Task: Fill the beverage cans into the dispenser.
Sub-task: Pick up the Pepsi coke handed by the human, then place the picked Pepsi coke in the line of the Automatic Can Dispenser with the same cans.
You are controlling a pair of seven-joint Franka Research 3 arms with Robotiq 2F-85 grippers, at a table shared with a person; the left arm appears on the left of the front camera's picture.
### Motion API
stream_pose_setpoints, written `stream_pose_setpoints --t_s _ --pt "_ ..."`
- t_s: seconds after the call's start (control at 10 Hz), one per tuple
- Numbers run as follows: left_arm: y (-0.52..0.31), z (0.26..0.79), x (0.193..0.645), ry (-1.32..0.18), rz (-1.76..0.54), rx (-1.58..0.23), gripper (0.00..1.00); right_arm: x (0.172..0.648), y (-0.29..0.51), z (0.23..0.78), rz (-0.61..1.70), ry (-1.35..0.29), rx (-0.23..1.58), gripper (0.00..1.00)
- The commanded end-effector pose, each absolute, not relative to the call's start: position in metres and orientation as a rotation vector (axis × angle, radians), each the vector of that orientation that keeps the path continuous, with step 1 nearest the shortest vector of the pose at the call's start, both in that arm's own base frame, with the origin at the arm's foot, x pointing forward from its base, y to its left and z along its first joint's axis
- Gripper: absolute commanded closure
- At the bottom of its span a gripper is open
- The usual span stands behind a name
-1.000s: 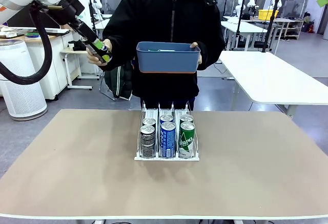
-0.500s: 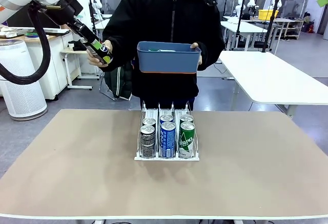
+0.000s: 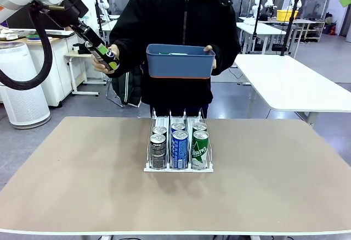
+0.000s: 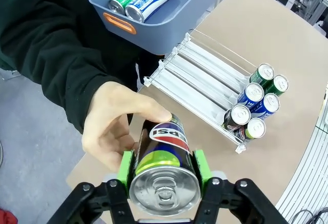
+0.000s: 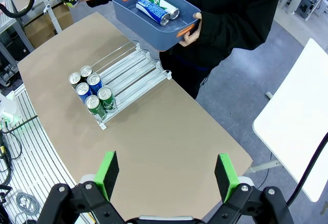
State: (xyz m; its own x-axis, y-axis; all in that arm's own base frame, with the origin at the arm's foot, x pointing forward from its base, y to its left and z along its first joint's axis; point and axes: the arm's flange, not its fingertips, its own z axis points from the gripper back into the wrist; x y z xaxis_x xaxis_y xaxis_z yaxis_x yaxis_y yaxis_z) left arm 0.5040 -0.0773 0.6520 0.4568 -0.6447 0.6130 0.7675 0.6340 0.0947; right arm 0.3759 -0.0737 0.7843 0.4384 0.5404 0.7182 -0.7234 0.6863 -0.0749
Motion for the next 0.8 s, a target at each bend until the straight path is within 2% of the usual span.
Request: stream_pose_setpoints --t_s 0.0,0.7 --pt "-0.0754 0.6509 0.5052 -0.669 -0.899 -0.211 0.89 0.3755 -0.0724 0.783 0.801 -0.795 0.271 0.0" --pt "-0.0754 0.6509 0.5052 -0.669 -0.899 -0.211 0.89 0.3755 -0.0724 0.783 0.801 -0.795 0.271 0.0"
